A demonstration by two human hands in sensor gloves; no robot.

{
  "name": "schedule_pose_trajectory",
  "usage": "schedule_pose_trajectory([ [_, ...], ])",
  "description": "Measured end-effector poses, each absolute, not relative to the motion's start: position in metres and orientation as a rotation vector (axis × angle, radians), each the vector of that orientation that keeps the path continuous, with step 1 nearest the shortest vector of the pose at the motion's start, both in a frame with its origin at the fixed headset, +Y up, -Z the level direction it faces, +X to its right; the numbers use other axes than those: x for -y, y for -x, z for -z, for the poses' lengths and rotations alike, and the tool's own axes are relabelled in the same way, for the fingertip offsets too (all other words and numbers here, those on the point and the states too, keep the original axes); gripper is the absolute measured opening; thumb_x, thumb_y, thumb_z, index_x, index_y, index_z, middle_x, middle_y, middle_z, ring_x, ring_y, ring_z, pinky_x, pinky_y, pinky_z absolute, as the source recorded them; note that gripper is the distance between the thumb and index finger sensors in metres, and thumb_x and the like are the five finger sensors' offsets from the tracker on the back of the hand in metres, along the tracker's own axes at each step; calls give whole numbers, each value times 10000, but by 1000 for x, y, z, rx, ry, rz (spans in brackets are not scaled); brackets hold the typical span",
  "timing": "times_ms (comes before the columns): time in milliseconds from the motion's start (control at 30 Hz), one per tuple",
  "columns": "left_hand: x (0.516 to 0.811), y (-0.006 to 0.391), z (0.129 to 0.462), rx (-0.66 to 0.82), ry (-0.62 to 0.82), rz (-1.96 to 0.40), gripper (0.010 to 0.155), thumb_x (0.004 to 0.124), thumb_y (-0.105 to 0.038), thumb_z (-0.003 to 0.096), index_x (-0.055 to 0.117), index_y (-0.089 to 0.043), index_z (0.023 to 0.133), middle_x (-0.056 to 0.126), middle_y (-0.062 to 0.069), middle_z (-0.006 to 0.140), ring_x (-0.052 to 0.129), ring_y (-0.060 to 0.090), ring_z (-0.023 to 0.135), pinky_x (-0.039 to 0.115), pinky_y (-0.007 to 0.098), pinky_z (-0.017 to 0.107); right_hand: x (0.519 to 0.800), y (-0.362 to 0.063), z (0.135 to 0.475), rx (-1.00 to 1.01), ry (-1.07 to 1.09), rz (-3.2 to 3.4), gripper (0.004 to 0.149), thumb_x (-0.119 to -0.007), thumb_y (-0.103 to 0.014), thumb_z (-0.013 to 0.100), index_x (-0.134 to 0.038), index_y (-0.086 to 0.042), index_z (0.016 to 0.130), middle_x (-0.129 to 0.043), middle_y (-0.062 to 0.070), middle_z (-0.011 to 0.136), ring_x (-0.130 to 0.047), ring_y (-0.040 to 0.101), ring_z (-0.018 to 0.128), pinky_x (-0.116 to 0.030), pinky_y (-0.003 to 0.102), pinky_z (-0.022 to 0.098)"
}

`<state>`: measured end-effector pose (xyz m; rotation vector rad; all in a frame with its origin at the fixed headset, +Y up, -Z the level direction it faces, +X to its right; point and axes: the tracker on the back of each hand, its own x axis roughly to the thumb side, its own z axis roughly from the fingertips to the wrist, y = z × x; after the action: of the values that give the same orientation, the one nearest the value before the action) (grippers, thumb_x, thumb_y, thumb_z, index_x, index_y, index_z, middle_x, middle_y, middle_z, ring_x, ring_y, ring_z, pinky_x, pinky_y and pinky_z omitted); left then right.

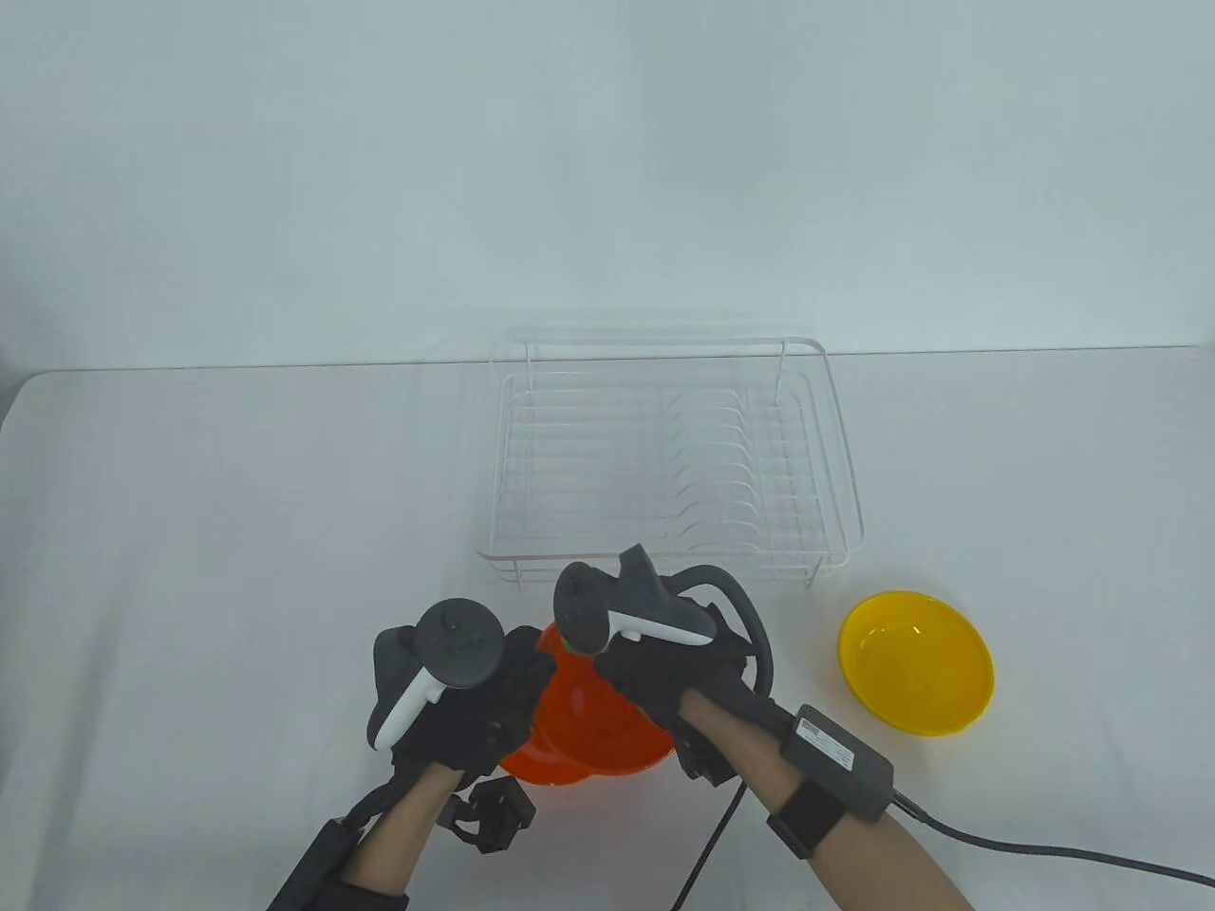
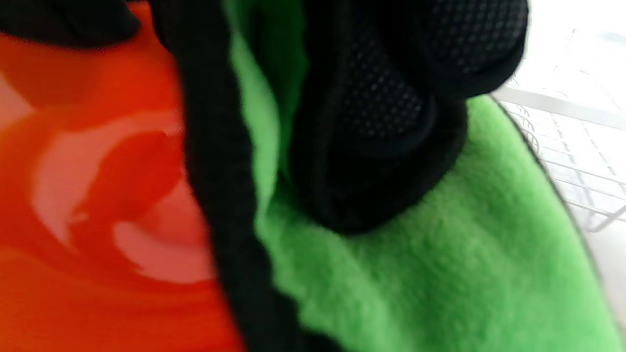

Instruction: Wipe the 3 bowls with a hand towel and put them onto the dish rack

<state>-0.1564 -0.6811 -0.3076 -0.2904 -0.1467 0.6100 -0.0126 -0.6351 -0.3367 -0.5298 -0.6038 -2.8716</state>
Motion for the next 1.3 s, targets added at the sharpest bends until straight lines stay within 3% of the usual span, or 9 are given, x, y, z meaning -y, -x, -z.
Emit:
schedule_pose_trajectory([
  [167, 682, 157, 309, 141, 241, -616, 513, 674, -350, 568, 665, -29, 967, 912, 67, 512, 968, 82, 199, 856, 318, 294, 645, 23, 342, 611, 523, 2874, 478, -756, -383, 531, -802, -22, 841, -989, 117, 553, -1027, 155, 358, -880, 365, 319],
  [400, 683, 158, 309, 132, 257, -656, 511, 668, -346, 569, 662, -26, 968, 909, 74, 511, 966, 86, 197, 857, 319, 293, 648, 20, 345, 937, 720, 3000, 478, -756, -378, 531, -797, -12, 835, -986, 123, 554, -1024, 161, 357, -876, 371, 319],
  [700, 685, 164, 311, 114, 279, -681, 505, 663, -345, 571, 666, -37, 970, 903, 78, 510, 954, 90, 194, 850, 325, 293, 651, 31, 334, 1217, 921, 2777, 471, -786, -378, 516, -810, -21, 824, -989, 130, 548, -1021, 166, 353, -876, 377, 316],
  [800, 685, 161, 310, 123, 261, -673, 503, 661, -345, 570, 663, -42, 972, 902, 77, 513, 953, 92, 198, 849, 325, 297, 650, 32, 331, 1183, 880, 2690, 466, -816, -370, 497, -837, -24, 809, -998, 141, 529, -1021, 176, 333, -875, 387, 304],
  [1133, 687, 157, 312, 136, 271, -678, 506, 655, -343, 573, 659, -37, 977, 901, 77, 514, 951, 87, 199, 848, 324, 299, 653, 30, 324, 700, 525, 2496, 474, -799, -367, 513, -815, -24, 840, -978, 136, 551, -1008, 179, 355, -862, 393, 327],
  [1300, 688, 156, 311, 150, 255, -684, 508, 649, -345, 574, 654, -35, 976, 900, 74, 516, 953, 84, 201, 850, 321, 302, 649, 28, 332, 541, 553, 2665, 501, -742, -384, 534, -761, -6, 863, -967, 117, 587, -1013, 160, 384, -869, 368, 339],
])
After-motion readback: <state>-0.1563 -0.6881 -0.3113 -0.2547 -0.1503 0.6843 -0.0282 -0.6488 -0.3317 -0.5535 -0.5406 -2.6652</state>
